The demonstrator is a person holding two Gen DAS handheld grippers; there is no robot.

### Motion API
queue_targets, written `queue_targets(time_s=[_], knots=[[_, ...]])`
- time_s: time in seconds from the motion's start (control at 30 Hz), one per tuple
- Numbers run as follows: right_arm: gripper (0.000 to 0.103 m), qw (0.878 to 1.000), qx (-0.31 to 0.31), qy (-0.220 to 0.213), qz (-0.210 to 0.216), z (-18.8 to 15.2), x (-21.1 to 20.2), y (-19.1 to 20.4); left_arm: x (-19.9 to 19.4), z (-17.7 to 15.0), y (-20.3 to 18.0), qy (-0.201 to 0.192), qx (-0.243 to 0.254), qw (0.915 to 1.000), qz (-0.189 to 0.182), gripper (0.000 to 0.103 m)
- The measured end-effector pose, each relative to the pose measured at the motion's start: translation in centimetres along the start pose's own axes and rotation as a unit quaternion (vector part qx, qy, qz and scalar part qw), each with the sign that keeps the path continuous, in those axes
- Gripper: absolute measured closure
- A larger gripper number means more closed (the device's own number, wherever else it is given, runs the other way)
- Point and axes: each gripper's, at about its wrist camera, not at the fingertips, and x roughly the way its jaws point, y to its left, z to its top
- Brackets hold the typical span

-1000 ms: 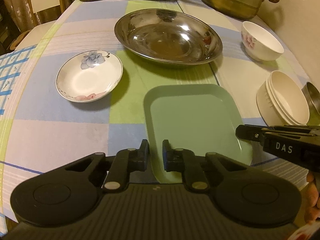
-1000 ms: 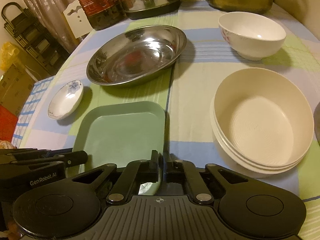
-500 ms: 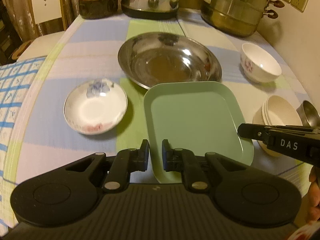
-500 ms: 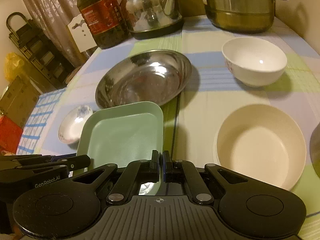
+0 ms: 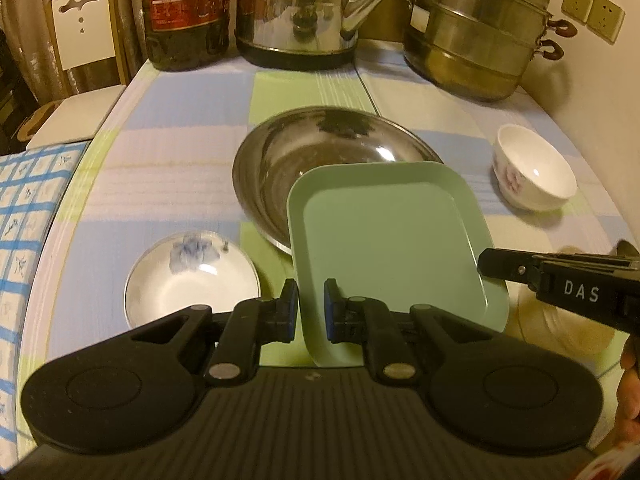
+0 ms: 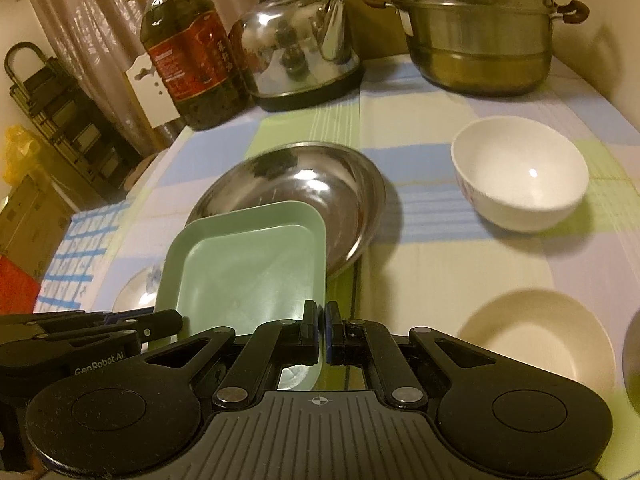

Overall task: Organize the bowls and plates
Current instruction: 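Lift the green plate with the right tool and lower it into the steel plate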

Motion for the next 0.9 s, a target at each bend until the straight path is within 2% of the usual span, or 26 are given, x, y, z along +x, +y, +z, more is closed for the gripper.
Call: queue_targets(time_s=[0.37,0.9], knots=[[0.099,1.0,0.008,-0.014,-0.02,3.9,3.3,0.3,3.4,4.3,1.2,-0.012,0.009,0.9999,-0.004,0.091],[0.099,0.998,0.04,0.017,-0.051,5.8,8.8,-0.8,8.9,6.3,1.7,0.025,0.024,0.9994,-0.009,0.091]])
